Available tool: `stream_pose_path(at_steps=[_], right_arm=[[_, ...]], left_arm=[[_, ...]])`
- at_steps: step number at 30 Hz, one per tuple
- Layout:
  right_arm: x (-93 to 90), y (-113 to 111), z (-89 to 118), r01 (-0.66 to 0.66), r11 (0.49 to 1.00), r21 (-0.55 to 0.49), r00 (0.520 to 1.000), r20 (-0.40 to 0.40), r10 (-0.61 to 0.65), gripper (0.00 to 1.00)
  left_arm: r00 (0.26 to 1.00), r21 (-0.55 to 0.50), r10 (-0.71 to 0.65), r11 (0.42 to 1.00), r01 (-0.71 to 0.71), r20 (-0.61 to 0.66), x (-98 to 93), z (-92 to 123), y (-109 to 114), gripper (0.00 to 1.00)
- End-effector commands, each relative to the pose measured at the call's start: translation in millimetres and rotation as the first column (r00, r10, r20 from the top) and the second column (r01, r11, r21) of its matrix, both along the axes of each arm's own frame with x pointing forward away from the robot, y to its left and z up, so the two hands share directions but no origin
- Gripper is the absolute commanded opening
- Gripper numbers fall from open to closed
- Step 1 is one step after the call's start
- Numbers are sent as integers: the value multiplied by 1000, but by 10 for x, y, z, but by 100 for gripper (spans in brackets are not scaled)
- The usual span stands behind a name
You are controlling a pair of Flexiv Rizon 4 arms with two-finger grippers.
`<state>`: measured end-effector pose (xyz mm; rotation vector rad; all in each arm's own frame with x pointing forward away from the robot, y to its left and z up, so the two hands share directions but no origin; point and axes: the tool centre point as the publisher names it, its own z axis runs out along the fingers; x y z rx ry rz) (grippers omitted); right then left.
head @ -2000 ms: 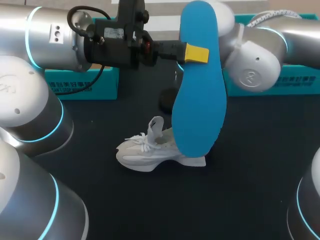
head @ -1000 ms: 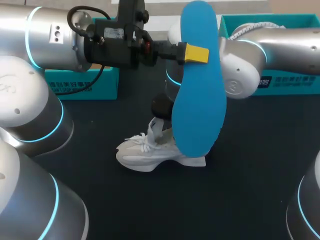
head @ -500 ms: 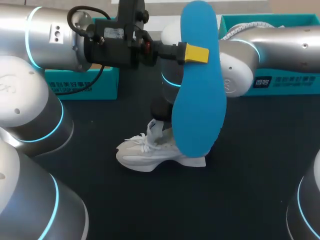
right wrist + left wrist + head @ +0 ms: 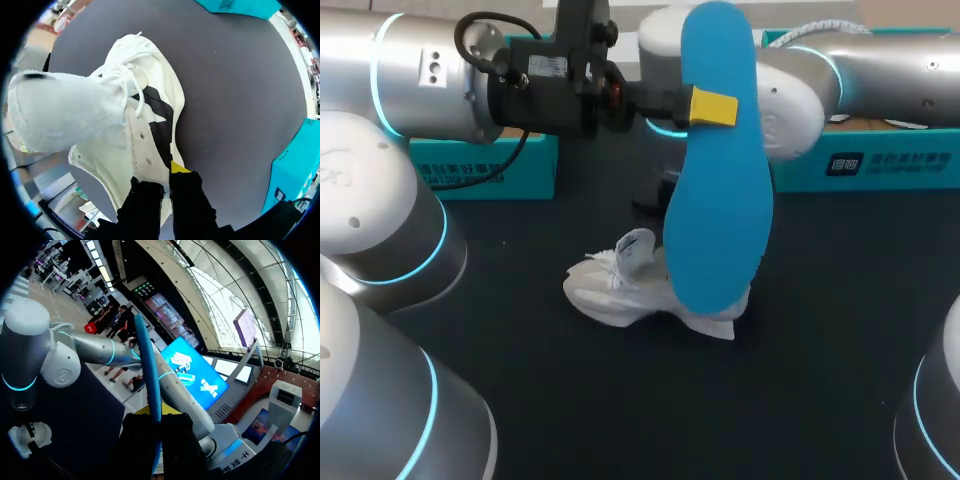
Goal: Take the shoe out of the shoebox, open the shoe tongue, remove and reinsert the insole, then place the shoe into the shoebox
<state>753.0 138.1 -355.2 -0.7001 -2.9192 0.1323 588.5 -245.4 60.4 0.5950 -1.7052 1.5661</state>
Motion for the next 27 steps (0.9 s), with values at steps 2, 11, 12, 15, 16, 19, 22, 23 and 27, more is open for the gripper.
stream_pose_path(at_steps=[2,11,12,15,16,19,22,23,27], right_arm=[[-34,-287,180,362,908,212,932,-79,-354,0],[-99,-317,226,563,776,283,824,-121,-553,0],[-99,-317,226,563,776,283,824,-121,-553,0],[-99,-317,226,563,776,283,824,-121,-553,0],[-99,-317,226,563,776,283,824,-121,-553,0],[-99,-317,226,563,776,283,824,-121,-553,0],[-99,-317,226,563,776,283,824,-121,-553,0],[-99,-317,226,563,776,283,824,-121,-553,0],[-96,-264,201,599,749,283,797,-122,-591,0]], left_arm=[[1000,-1,2,1000,-2,-1,-10,-16,-1,0],[1000,-1,2,1000,-2,-1,-10,-16,-1,0],[1000,-1,2,1000,-2,-1,-10,-16,-1,0],[1000,-1,2,1000,-2,-1,-10,-16,-1,0],[1000,-1,2,1000,-2,-1,-10,-16,-1,0],[1000,-1,2,1000,-2,-1,-10,-16,-1,0],[1000,-1,2,1000,-2,-1,-10,-16,-1,0],[1000,-1,2,1000,-2,-1,-10,-16,-1,0],[1000,-1,2,1000,-2,-1,-10,-16,-1,0]])
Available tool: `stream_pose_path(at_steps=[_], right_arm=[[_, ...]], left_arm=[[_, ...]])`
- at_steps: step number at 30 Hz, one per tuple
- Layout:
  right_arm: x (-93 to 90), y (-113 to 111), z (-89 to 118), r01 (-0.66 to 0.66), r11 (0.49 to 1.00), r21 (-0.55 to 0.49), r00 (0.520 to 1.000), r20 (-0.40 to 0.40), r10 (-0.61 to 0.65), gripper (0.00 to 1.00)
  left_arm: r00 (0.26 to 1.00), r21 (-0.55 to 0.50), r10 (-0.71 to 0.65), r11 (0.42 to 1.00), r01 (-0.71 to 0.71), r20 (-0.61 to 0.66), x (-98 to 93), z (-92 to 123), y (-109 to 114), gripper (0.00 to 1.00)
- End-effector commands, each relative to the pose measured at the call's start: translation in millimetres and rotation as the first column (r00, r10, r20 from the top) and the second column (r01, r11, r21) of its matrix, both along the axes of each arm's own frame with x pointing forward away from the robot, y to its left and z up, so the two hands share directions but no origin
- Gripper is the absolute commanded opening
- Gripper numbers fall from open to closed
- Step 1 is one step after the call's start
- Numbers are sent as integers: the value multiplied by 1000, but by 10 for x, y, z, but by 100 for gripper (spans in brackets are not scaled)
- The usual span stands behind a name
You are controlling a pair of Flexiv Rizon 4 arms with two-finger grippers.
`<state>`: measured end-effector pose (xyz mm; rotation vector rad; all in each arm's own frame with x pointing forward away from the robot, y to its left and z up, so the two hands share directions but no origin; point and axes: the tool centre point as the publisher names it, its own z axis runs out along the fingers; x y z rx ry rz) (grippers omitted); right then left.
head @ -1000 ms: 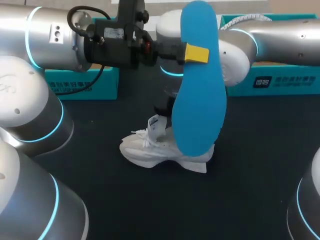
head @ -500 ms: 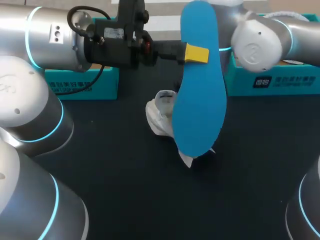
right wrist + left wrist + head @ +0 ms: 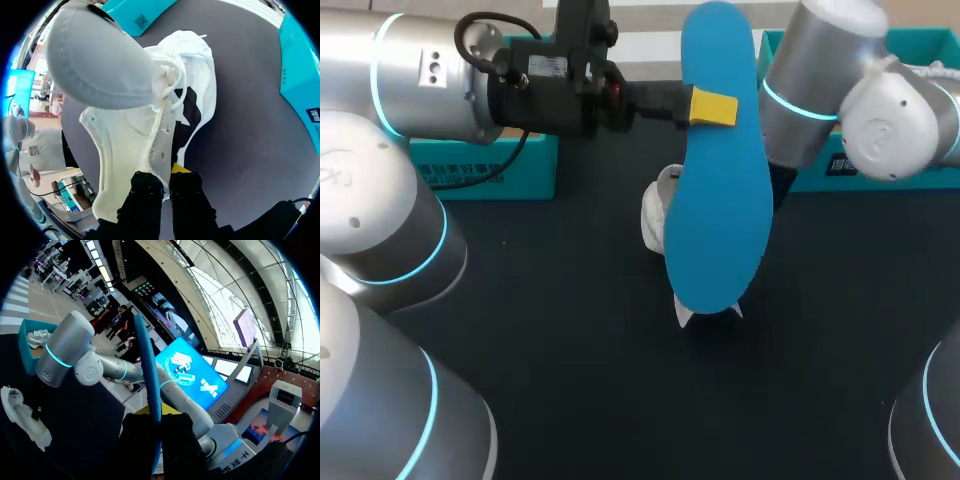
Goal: Take the shoe out of the shoebox, open the shoe tongue, remove and reinsert the insole, then place the shoe into the shoebox
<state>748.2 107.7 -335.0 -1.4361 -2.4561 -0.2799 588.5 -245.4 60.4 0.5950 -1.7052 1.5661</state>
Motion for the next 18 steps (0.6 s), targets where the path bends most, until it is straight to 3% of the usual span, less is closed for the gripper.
stream_pose_path(at_steps=[1,8,18], right_arm=[[-46,47,0,69,997,28,995,69,-71,0],[-57,130,-3,109,994,28,989,99,-111,0],[-116,175,-120,196,979,58,977,77,-200,0]], left_arm=[[1000,-1,2,1000,-2,-1,-9,-16,0,0],[1000,-1,2,1000,-2,-1,-9,-16,0,0],[1000,-1,2,1000,-2,-1,-9,-16,0,0]])
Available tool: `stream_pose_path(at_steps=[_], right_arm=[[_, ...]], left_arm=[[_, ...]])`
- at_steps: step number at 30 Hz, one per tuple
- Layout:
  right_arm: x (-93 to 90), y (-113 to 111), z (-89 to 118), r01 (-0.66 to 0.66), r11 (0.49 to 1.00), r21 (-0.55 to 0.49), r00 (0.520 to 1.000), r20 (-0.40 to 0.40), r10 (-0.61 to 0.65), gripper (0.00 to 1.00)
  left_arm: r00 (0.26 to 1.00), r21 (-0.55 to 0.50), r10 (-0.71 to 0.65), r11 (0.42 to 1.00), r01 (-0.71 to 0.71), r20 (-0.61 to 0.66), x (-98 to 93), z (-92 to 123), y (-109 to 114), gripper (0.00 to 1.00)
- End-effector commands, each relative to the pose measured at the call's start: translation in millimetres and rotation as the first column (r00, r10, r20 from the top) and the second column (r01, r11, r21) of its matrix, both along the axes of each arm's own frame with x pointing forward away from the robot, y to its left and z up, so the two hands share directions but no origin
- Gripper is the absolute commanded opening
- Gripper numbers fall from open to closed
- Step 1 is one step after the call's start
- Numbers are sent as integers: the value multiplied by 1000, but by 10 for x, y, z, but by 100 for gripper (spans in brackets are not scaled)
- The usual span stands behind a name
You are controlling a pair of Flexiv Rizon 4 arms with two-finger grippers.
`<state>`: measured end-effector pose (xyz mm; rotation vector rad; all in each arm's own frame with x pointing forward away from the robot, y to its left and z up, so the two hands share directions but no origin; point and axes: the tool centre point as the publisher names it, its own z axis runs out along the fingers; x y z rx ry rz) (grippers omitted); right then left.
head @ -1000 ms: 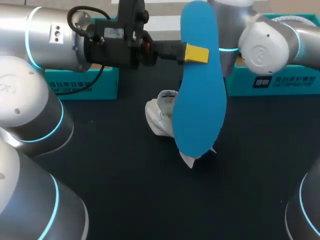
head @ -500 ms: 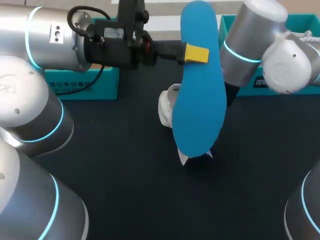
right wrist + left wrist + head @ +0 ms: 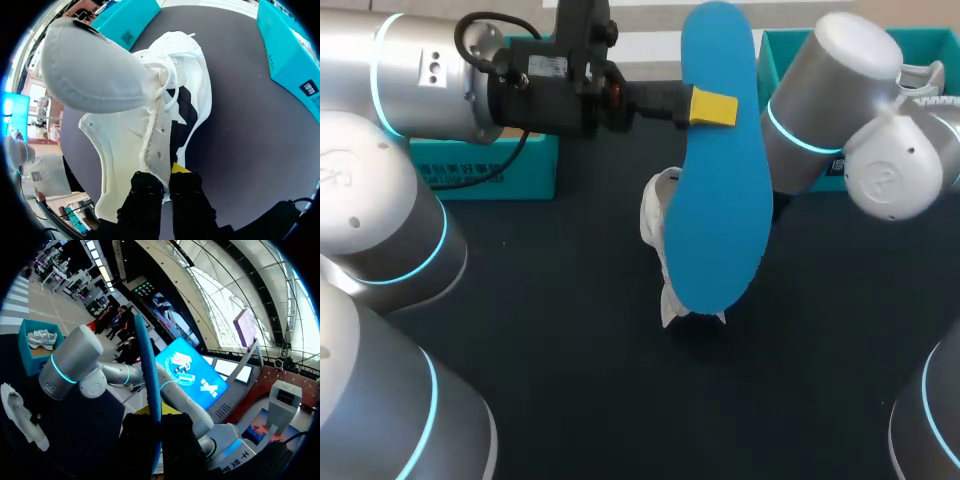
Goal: Take the shoe out of the shoebox, open the shoe tongue, remove and reinsert the insole, then place the shoe into the shoebox
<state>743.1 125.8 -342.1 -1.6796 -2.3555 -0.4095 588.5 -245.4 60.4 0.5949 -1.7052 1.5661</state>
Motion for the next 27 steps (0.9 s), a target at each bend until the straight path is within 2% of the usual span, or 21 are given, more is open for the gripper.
stream_pose_path(at_steps=[1,12,17,18,19,23,27], right_arm=[[-73,0,-68,12,1000,14,1000,15,-13,0],[-24,-21,-353,46,999,-2,999,-24,-46,0],[-22,-36,-367,83,996,15,996,-40,-83,0],[-19,-41,-355,83,996,31,996,-46,-81,42],[-21,-46,-335,87,995,39,995,-53,-85,98],[-61,-75,-181,104,991,82,992,-75,-98,100],[-146,-106,39,136,975,176,981,-161,-107,100]], left_arm=[[1000,-1,2,1000,-2,-1,-9,-16,0,0],[1000,-1,2,1000,-2,-1,-9,-16,0,0],[1000,-1,2,1000,-2,-1,-9,-16,0,0],[1000,-1,2,1000,-2,-1,-9,-16,0,0],[1000,-1,2,1000,-2,-1,-9,-16,0,0],[1000,-1,2,1000,-2,-1,-9,-16,0,0],[1000,-1,2,1000,-2,-1,-9,-16,0,0]])
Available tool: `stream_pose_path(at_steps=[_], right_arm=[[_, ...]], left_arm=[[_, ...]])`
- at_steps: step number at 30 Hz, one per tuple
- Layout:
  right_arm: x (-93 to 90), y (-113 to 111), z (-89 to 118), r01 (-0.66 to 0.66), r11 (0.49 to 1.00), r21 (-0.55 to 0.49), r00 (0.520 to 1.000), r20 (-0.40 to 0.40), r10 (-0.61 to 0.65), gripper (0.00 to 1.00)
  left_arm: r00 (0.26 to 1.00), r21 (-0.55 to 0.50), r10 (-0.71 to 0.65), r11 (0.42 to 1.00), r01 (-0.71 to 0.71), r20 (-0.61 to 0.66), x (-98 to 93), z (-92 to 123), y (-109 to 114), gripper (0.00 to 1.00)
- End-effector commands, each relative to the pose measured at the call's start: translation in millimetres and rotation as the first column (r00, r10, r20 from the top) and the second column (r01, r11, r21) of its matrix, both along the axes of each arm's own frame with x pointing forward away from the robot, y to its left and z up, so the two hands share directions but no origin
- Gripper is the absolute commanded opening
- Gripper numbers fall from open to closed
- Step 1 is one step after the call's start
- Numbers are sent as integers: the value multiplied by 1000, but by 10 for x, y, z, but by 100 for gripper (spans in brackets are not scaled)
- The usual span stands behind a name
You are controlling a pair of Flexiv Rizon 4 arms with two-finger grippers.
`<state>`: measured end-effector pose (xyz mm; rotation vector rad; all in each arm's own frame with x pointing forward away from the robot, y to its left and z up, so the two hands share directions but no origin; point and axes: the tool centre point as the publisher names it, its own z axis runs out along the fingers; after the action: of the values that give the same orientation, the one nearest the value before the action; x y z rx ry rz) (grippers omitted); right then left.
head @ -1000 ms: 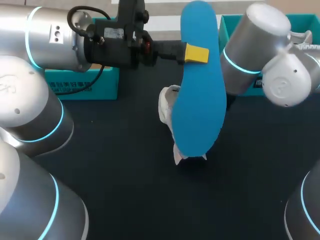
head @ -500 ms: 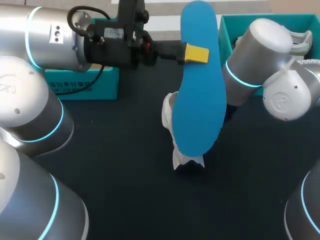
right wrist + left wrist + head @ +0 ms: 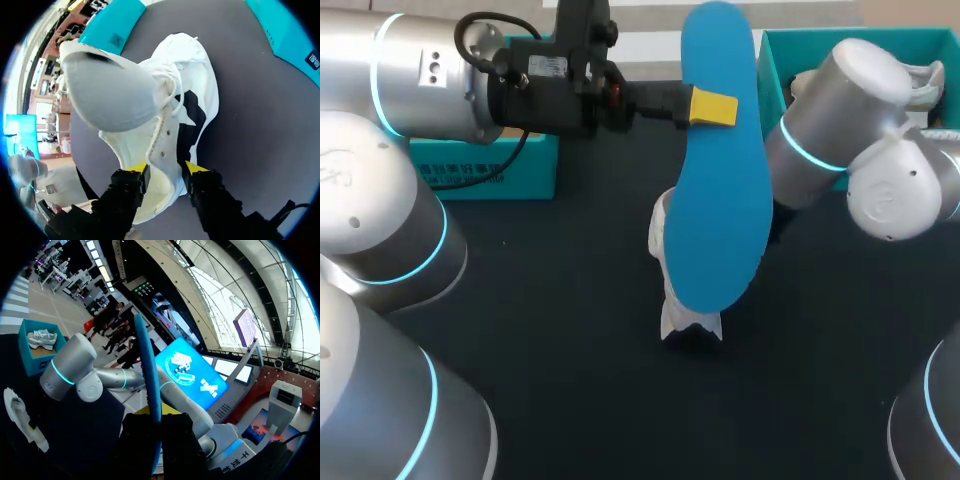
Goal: Take the shoe out of the shoebox, open the shoe tongue, remove and reinsert the insole, then place the shoe into the shoebox
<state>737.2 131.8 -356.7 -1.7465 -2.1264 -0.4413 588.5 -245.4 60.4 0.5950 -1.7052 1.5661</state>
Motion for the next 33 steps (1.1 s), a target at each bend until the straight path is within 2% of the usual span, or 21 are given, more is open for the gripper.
stream_pose_path(at_steps=[1,4,7,13,17,20,23,26,33], right_arm=[[-108,-173,257,24,995,98,998,-58,-18,100],[-142,-197,421,67,981,184,992,-117,-46,100],[-164,-173,590,93,939,332,987,-157,-42,100],[-128,-116,885,123,805,581,983,-183,-19,100],[-84,-74,1037,109,701,704,989,-146,-8,100],[-47,-48,1117,120,624,772,988,-154,0,100],[-18,-25,1202,126,570,812,988,-154,0,100],[11,-20,1302,113,542,833,991,-132,-4,100],[67,-89,1548,100,559,823,995,-72,-72,100]], left_arm=[[1000,-1,2,1000,-2,-1,-9,-16,-1,0],[1000,-1,2,1000,-2,-1,-9,-16,-1,0],[1000,-1,2,1000,-2,-1,-9,-16,-1,0],[1000,-1,2,1000,-2,-1,-9,-16,-1,0],[1000,-1,2,1000,-2,-1,-9,-16,-1,0],[1000,-1,2,1000,-2,-1,-9,-16,-1,0],[1000,-1,2,1000,-2,-1,-9,-16,-1,0],[1000,-1,2,1000,-2,-1,-9,-16,-1,0],[1000,-1,2,1000,-2,-1,-9,-16,-1,0]])
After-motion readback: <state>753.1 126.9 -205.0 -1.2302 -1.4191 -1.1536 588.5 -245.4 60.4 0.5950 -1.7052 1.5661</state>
